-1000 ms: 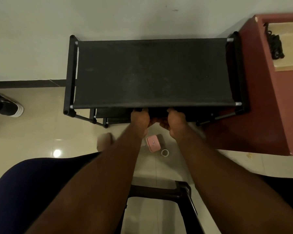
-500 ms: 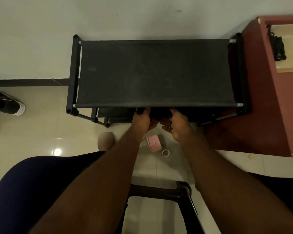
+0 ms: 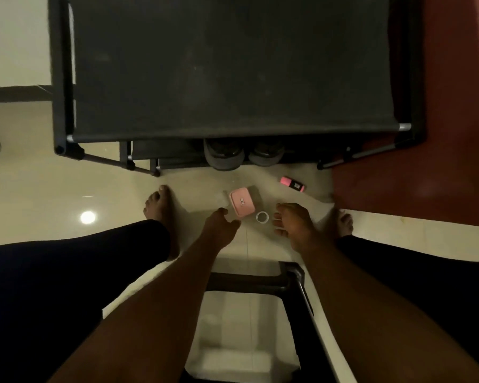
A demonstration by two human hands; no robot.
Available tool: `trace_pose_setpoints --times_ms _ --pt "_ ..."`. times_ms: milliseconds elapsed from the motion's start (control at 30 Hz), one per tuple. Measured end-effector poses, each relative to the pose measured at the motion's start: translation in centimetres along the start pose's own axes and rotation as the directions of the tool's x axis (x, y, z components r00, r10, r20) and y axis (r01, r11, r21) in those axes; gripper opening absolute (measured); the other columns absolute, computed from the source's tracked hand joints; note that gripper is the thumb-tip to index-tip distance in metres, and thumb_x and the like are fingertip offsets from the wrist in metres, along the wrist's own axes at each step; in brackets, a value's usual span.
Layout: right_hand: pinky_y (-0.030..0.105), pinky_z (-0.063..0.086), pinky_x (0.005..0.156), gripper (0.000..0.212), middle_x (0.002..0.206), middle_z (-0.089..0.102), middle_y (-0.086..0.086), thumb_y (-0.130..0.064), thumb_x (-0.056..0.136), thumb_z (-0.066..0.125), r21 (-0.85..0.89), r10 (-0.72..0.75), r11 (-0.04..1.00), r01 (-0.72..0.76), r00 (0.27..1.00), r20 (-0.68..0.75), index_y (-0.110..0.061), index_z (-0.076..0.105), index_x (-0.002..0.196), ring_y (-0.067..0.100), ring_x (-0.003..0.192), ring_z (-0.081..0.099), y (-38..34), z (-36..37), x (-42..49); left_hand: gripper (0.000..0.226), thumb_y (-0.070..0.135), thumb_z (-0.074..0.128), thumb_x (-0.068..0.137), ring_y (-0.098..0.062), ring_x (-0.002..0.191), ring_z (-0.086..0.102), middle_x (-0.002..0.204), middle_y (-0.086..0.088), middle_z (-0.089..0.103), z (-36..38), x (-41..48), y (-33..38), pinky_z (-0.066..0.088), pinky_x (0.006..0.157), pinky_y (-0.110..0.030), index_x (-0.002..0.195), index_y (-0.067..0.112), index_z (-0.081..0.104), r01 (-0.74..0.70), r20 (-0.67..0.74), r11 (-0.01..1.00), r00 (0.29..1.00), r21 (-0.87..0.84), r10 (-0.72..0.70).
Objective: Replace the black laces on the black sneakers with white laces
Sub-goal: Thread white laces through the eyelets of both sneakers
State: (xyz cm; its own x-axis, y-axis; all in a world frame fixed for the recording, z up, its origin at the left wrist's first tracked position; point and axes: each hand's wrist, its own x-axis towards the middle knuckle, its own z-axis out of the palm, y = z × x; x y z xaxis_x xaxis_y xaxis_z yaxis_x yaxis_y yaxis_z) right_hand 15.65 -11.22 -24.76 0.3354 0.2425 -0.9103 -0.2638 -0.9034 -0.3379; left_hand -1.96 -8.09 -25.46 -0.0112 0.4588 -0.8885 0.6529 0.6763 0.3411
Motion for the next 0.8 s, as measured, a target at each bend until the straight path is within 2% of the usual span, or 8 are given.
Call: trace_pose_setpoints --times_ms 67,133,200,300,433,533,633,800 --pt "0.043 0.057 0.084 0.039 0.123 0.064 0.012 -0.025 0.094 0.066 -0.205 -0.083 0.976 0.080 0.997 -0.004 -0.012 0.059 0.131 0.027 0.104 0.064 1.4 0.6 1.5 0.063 0.026 0.067 0.091 -0.032 0.114 0.061 0.126 -0.017 0.062 0.7 1.3 -1.0 0.051 0.098 -0.044 0.145 0.009 0.039 -0.037 0.013 0.981 0.999 0.192 0.035" --pt "0.044 0.051 0.099 0.049 0.134 0.059 0.011 -0.023 0.091 0.070 -0.433 -0.172 0.884 0.173 0.984 0.043 -0.013 0.054 0.137 0.029 0.118 0.058 2.4 0.9 2.4 0.068 0.025 0.067 0.092 -0.032 0.118 0.059 0.131 -0.018 0.059 1.2 2.4 -1.6 0.049 0.101 -0.041 0.149 0.008 0.034 -0.081 0.037 0.937 0.997 0.339 0.073" --pt "0.035 0.049 0.097 0.050 0.132 0.059 0.012 -0.017 0.093 0.069 -0.548 -0.223 0.799 0.248 0.968 0.112 -0.009 0.051 0.138 0.029 0.120 0.057 3.1 1.4 3.6 0.069 0.024 0.068 0.091 -0.031 0.121 0.055 0.135 -0.016 0.055 1.8 4.0 -1.9 0.047 0.100 -0.037 0.149 0.009 0.034 -0.113 0.022 0.895 0.993 0.431 0.114" --pt "0.025 0.041 0.086 0.062 0.136 0.055 0.014 -0.015 0.090 0.072 -0.623 -0.247 0.725 0.292 0.956 0.160 -0.011 0.044 0.144 0.030 0.122 0.055 4.2 2.1 5.7 0.060 0.019 0.072 0.087 -0.030 0.117 0.058 0.129 -0.015 0.058 2.4 6.1 -2.3 0.049 0.095 -0.037 0.140 0.009 0.045 -0.097 -0.089 0.918 0.986 0.384 0.141" --pt "0.029 0.047 0.087 0.076 0.141 0.042 0.016 -0.019 0.089 0.073 -0.684 -0.232 0.666 0.296 0.955 0.188 -0.019 0.031 0.153 0.032 0.120 0.055 5.7 2.9 8.4 0.057 0.007 0.068 0.087 -0.033 0.110 0.058 0.124 -0.016 0.054 2.4 8.5 -2.4 0.050 0.087 -0.036 0.139 0.011 0.044 -0.059 -0.205 0.927 0.968 0.371 0.144" --pt "0.034 0.053 0.089 0.074 0.140 0.041 0.018 -0.016 0.089 0.072 -0.714 -0.256 0.628 0.311 0.948 0.187 -0.019 0.033 0.152 0.033 0.115 0.058 6.1 3.4 10.0 0.073 0.005 0.066 0.087 -0.036 0.112 0.054 0.131 -0.019 0.045 1.9 10.5 -2.3 0.051 0.089 -0.041 0.149 0.018 0.031 -0.082 -0.178 0.873 0.966 0.480 0.189" --pt "0.036 0.056 0.087 0.072 0.136 0.042 0.017 -0.012 0.088 0.072 -0.723 -0.258 0.614 0.317 0.946 0.195 -0.019 0.036 0.150 0.032 0.107 0.060 6.4 4.1 11.6 0.083 0.002 0.063 0.088 -0.035 0.125 0.043 0.145 -0.017 0.031 1.3 12.8 -1.8 0.049 0.087 -0.037 0.155 0.027 0.020 -0.102 -0.109 0.798 0.973 0.594 0.205" --pt "0.029 0.051 0.089 0.056 0.129 0.045 0.016 -0.007 0.090 0.067 -0.744 -0.291 0.595 0.305 0.944 0.154 -0.014 0.046 0.142 0.029 0.105 0.058 7.1 5.3 13.4 0.078 0.002 0.066 0.086 -0.034 0.124 0.044 0.144 -0.013 0.031 1.5 15.9 -2.1 0.051 0.096 -0.045 0.152 0.024 0.029 -0.104 -0.082 0.768 0.976 0.632 0.200"
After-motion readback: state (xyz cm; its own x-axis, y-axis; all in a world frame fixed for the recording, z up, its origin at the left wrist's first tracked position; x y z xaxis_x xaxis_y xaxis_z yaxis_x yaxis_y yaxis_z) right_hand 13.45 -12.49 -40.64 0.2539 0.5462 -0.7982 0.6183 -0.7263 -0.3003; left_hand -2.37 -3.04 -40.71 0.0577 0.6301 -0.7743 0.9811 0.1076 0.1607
